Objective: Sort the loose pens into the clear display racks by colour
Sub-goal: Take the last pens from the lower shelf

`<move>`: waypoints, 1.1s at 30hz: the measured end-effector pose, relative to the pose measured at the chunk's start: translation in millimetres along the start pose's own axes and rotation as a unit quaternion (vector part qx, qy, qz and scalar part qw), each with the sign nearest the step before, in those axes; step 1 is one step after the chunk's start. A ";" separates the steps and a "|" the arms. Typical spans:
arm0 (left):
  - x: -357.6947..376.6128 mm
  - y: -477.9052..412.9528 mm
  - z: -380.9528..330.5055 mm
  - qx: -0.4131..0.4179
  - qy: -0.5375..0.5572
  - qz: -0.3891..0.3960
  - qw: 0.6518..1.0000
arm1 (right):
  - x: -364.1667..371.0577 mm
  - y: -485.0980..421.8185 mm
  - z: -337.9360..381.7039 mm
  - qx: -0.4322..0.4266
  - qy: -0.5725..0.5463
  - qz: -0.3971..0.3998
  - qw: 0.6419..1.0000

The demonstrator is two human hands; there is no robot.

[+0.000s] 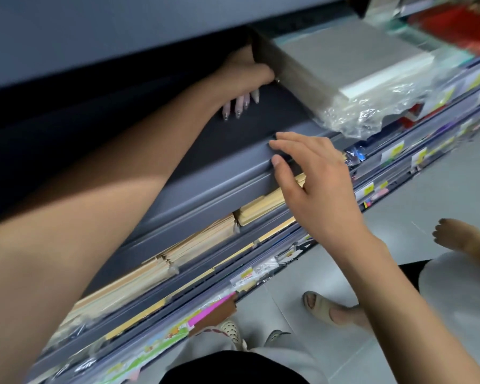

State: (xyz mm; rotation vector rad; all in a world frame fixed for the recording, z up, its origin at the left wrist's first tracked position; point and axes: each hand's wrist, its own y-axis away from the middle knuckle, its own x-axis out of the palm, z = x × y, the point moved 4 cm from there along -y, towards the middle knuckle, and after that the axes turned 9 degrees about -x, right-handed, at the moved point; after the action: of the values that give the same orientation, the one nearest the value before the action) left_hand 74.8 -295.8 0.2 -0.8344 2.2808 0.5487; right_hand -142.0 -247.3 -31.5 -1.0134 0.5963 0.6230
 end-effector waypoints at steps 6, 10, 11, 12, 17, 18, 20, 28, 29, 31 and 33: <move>-21.5 9.3 31.7 0.087 -0.076 -0.004 0.993 | -0.9 -2.3 -0.1 0.012 -0.001 -0.007 1.000; -28.0 22.9 49.4 0.127 -0.031 0.009 0.991 | -5.8 -18.1 1.6 0.018 0.004 -0.008 1.000; -30.0 23.7 51.0 0.123 -0.016 0.003 0.992 | -6.2 -25.0 1.5 0.023 0.010 0.003 1.000; -32.7 24.5 52.0 0.114 -0.010 -0.008 0.993 | -5.3 -33.0 1.1 0.028 0.022 0.020 0.999; -43.5 36.8 55.4 0.055 0.001 -0.079 0.995 | 7.4 -71.0 -5.8 0.066 0.058 0.077 0.993; -44.2 42.3 58.0 0.040 0.010 -0.085 0.996 | 10.4 -77.9 -7.8 0.081 0.054 0.070 0.993; -42.7 57.6 66.6 0.022 -0.005 -0.096 0.995 | 17.7 -91.5 -12.7 0.109 0.072 0.064 0.989; -27.8 70.7 66.2 0.091 -0.161 -0.072 0.980 | 31.8 -109.2 -34.4 0.126 0.152 0.076 0.977; -27.9 66.8 63.9 0.097 -0.159 -0.080 0.979 | 31.3 -106.1 -34.1 0.120 0.153 0.058 0.979; -27.7 58.9 60.6 0.104 -0.153 -0.094 0.978 | 31.3 -101.2 -30.9 0.113 0.159 0.035 0.980; -26.9 51.4 57.2 0.096 -0.149 -0.099 0.979 | 30.6 -98.2 -28.3 0.112 0.159 0.018 0.981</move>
State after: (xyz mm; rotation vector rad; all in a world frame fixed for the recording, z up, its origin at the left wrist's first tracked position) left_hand 79.8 -215.6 -13.6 -0.8117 1.9180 0.3307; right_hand -55.6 -305.2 -7.6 -0.8969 0.9455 0.4161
